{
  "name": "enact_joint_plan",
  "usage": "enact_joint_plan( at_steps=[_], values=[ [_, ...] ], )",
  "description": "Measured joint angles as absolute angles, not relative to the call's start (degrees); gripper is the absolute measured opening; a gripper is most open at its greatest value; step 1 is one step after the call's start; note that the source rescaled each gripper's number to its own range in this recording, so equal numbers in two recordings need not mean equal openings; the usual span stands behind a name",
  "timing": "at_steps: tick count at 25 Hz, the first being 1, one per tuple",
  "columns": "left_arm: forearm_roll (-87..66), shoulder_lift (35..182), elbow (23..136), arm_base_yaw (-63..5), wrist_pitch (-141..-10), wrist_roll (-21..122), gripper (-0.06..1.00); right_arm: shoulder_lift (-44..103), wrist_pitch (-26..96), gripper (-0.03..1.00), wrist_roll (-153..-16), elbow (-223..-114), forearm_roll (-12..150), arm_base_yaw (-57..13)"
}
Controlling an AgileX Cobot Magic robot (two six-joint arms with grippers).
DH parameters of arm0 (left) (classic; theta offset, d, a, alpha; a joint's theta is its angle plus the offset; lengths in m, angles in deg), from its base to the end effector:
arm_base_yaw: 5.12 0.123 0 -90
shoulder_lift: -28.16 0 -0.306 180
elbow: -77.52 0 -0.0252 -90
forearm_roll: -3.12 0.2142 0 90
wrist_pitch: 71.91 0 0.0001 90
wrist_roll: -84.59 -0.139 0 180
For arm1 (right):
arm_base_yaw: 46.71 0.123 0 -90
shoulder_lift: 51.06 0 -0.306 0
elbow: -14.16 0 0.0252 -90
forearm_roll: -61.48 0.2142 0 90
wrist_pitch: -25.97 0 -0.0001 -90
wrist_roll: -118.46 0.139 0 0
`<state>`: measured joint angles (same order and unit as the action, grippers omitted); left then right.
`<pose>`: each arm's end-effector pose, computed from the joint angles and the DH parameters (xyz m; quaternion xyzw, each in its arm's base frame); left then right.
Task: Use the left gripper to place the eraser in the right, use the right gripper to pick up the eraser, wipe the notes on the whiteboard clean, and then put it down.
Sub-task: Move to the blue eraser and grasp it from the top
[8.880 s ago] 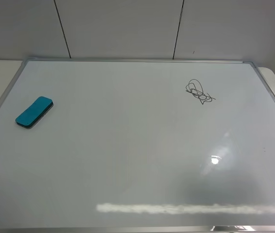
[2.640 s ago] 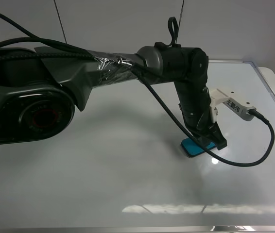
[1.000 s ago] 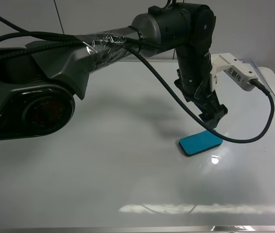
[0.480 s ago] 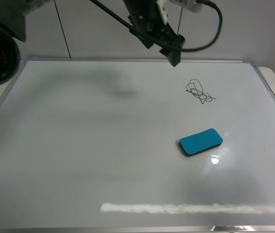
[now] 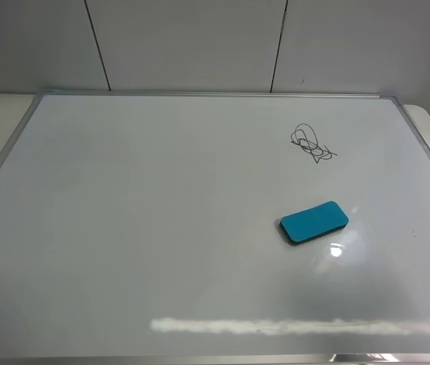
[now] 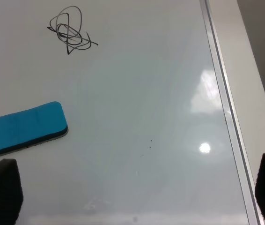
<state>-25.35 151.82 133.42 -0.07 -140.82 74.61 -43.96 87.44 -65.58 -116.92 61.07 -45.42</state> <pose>0.4514 -0.0222 0.3954 0.0412 0.8999 -0.1970 0.3869 -0.0168 -0.0013 0.2372 -0.0396 0.8539 -0.0160 0.5186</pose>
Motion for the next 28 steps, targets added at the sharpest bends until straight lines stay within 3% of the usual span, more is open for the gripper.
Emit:
enact_joint_plan(
  at_steps=[7,10,20,28],
  values=[
    [-33.35,136.14,117.69,18.98,-140.77,73.30,1.00,-43.96,87.44,1.00,-65.58,-116.92,61.07,-45.42],
    [-34.98,128.31,108.23,22.35,-140.77,69.61,1.00,-43.96,87.44,1.00,-65.58,-116.92,61.07,-45.42],
    [-33.36,99.14,81.54,17.51,-140.89,61.35,1.00,-43.96,87.44,1.00,-65.58,-116.92,61.07,-45.42],
    [-15.34,71.24,67.40,11.53,-140.99,60.49,1.00,-43.96,87.44,1.00,-65.58,-116.92,61.07,-45.42]
  ],
)
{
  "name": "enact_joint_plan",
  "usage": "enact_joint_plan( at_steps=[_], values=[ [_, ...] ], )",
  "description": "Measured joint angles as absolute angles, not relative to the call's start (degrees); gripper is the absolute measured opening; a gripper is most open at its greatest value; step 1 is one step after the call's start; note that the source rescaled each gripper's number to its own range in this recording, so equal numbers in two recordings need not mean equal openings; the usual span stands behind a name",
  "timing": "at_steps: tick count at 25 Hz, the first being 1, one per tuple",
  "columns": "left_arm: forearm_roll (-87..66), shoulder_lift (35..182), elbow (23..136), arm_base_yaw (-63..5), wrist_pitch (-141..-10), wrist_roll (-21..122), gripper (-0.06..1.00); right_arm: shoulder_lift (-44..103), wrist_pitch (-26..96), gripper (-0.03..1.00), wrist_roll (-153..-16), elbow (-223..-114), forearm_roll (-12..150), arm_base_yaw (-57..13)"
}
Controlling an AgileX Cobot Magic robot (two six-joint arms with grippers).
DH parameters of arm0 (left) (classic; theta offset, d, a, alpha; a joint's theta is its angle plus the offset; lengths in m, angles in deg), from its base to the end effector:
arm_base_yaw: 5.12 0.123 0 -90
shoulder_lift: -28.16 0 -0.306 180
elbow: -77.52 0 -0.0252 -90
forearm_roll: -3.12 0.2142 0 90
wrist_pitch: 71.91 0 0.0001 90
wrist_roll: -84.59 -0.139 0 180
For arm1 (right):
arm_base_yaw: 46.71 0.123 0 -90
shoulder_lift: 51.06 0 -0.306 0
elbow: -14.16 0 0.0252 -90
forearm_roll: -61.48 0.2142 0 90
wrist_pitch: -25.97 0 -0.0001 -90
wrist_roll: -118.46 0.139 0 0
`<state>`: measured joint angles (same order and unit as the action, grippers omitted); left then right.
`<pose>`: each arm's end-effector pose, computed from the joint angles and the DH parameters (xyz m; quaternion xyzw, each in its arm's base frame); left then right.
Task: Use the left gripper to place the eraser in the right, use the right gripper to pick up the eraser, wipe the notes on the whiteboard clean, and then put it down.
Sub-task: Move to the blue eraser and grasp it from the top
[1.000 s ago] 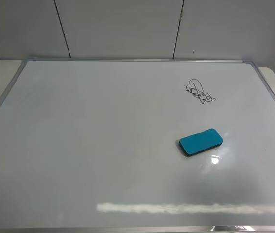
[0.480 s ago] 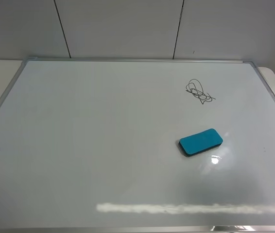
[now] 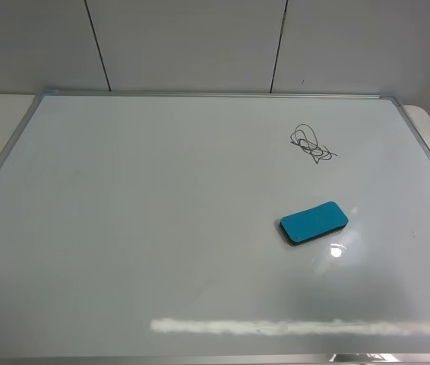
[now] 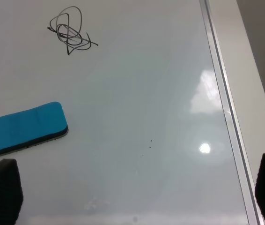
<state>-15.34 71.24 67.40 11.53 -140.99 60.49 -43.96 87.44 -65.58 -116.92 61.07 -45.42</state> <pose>0.0562 -0.0261 0.4115 0.0783 0.8612 0.0170 0.5019 -0.0168 -0.0013 0.2372 -0.0396 0.8539 -0.0160 0.5186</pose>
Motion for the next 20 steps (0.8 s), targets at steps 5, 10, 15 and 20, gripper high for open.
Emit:
enact_joint_plan(
  at_steps=[5,10,15,20],
  values=[
    [-5.50,59.30,57.41,6.82,-141.04,69.90,1.00,-43.96,87.44,1.00,-65.58,-116.92,61.07,-45.42],
    [1.54,53.92,46.22,1.59,-141.30,81.05,1.00,-43.96,87.44,1.00,-65.58,-116.92,61.07,-45.42],
    [5.44,48.17,34.60,-5.38,-141.33,85.36,1.00,-43.96,87.44,1.00,-65.58,-116.92,61.07,-45.42],
    [6.94,38.93,31.47,-7.15,-139.09,85.82,1.00,-43.96,87.44,1.00,-65.58,-116.92,61.07,-45.42]
  ],
)
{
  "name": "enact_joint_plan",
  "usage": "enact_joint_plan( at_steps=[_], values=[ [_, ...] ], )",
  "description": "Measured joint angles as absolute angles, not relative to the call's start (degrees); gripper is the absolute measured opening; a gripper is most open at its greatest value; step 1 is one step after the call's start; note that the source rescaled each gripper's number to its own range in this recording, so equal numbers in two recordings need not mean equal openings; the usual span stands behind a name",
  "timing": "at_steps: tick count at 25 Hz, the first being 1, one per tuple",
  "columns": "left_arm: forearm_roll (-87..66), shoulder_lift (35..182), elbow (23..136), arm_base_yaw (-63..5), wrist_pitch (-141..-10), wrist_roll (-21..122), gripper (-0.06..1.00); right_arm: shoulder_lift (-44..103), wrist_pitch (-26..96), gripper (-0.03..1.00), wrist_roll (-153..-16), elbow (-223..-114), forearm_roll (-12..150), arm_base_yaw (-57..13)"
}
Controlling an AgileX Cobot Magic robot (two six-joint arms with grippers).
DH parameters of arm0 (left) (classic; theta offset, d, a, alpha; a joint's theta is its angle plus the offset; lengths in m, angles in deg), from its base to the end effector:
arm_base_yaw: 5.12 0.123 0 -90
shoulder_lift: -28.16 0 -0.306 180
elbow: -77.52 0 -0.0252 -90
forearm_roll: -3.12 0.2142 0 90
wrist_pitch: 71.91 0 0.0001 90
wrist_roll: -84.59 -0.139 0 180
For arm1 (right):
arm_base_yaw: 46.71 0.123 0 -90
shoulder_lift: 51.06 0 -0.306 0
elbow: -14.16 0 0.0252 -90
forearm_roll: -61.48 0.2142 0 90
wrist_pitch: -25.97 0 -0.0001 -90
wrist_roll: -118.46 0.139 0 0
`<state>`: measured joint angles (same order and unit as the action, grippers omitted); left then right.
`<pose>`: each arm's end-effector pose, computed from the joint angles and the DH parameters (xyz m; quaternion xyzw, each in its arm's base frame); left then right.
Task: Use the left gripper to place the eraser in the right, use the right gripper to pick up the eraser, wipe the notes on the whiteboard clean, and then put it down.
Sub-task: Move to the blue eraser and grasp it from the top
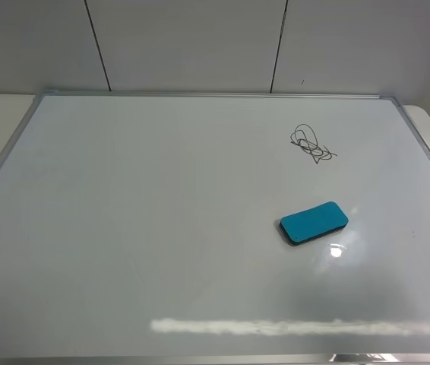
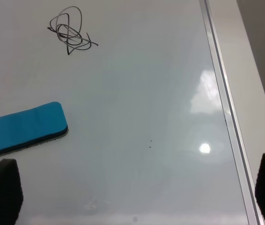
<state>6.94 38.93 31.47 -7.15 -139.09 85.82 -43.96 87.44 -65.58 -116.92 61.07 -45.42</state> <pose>-0.0198 0.0092 0.2409 0.0032 0.8825 0.0198 0.4700 -0.0168 -0.0013 0.2372 -0.0396 0.8539 -0.0160 0.5186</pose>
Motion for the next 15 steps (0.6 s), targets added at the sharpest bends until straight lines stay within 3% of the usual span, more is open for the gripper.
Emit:
enact_joint_plan(
  at_steps=[15],
  values=[
    [7.79,35.03,28.85,-10.38,-132.82,85.92,1.00,-43.96,87.44,1.00,-65.58,-116.92,61.07,-45.42]
  ],
)
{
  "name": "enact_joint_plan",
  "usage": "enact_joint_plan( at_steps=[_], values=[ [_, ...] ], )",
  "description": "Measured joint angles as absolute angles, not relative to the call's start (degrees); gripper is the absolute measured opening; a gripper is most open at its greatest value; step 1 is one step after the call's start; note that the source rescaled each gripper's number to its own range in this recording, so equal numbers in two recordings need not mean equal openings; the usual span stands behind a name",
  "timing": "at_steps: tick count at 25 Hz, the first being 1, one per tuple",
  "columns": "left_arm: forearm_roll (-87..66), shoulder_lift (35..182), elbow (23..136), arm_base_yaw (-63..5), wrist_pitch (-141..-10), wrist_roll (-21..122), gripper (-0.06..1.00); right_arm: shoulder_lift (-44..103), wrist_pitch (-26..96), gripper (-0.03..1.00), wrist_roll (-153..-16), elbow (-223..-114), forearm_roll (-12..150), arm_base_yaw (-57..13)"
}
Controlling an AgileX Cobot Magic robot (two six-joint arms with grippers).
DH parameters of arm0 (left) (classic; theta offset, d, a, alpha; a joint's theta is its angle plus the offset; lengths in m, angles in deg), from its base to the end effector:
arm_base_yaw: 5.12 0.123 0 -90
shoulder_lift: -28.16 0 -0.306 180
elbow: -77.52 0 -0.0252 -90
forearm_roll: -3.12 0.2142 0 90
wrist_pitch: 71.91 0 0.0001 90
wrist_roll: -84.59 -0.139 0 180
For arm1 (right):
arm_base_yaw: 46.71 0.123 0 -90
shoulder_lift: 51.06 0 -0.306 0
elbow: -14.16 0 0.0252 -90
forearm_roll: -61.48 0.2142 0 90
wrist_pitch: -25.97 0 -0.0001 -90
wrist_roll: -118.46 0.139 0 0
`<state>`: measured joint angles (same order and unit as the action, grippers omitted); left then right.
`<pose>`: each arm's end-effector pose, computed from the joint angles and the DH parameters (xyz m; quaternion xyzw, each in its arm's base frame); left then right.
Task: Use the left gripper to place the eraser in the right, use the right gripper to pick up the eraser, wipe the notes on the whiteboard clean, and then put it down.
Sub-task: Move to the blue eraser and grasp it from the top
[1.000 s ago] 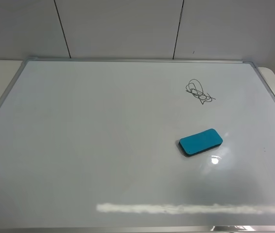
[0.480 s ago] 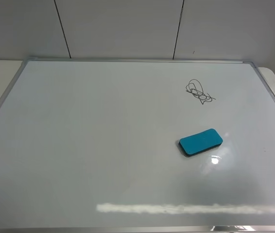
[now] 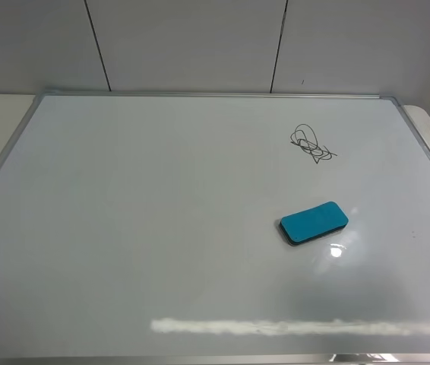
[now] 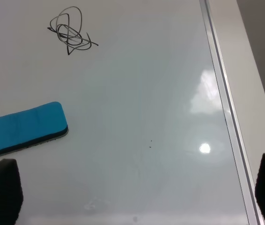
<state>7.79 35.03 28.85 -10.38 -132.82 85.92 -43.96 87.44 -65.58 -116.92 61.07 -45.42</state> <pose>-0.0163 0.0114 0.2399 0.0272 0.8490 0.0104 0.5276 -0.0168 -0.0013 0.2372 -0.0396 0.8539 -0.0160 0.5186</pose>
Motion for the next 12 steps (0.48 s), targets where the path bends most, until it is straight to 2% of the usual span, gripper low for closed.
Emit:
enact_joint_plan(
  at_steps=[12],
  values=[
    [7.49,35.03,28.85,-10.29,-132.82,85.92,1.00,-43.96,87.44,1.00,-65.58,-116.92,61.07,-45.42]
  ],
)
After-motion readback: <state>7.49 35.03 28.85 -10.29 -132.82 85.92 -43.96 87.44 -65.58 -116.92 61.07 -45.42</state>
